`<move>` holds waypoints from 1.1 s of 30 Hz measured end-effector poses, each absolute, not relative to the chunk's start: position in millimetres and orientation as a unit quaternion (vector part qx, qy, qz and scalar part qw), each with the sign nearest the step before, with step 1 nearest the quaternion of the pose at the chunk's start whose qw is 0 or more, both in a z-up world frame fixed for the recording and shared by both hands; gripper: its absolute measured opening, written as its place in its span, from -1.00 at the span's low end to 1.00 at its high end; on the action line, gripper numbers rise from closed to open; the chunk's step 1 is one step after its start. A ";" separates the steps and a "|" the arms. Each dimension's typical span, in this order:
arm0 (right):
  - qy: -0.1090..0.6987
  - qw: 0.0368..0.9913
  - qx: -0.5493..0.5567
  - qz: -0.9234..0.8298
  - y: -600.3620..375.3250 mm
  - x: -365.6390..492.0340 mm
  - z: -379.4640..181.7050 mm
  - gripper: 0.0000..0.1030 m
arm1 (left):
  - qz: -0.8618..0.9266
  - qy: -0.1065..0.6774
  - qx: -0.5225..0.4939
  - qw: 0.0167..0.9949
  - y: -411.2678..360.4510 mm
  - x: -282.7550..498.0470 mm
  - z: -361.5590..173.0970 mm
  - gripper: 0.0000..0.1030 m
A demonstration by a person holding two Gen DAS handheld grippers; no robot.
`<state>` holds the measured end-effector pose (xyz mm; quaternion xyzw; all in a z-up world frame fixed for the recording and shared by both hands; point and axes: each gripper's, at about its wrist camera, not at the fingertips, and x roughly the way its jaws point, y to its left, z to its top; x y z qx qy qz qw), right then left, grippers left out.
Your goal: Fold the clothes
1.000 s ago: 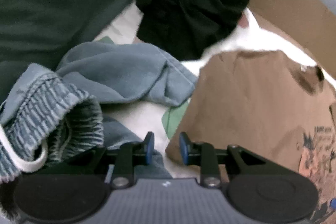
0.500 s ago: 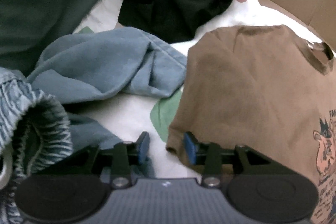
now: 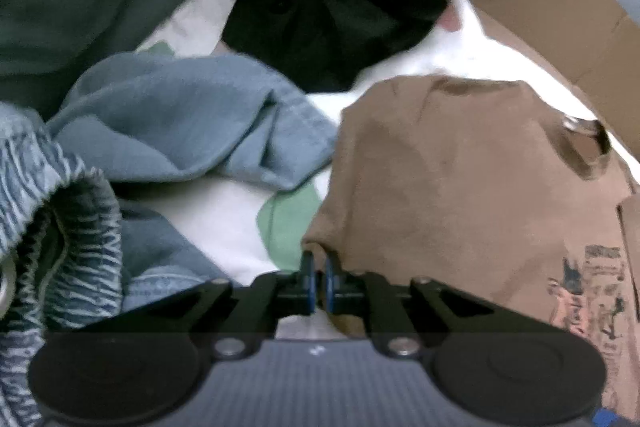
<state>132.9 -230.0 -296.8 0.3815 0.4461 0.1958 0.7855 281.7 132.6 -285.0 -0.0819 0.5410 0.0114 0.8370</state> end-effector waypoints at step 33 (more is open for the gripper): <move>0.391 0.847 0.248 0.262 -127.2 260.7 -267.7 0.03 | -0.114 0.551 -0.152 0.812 32.6 326.1 -231.1 -0.94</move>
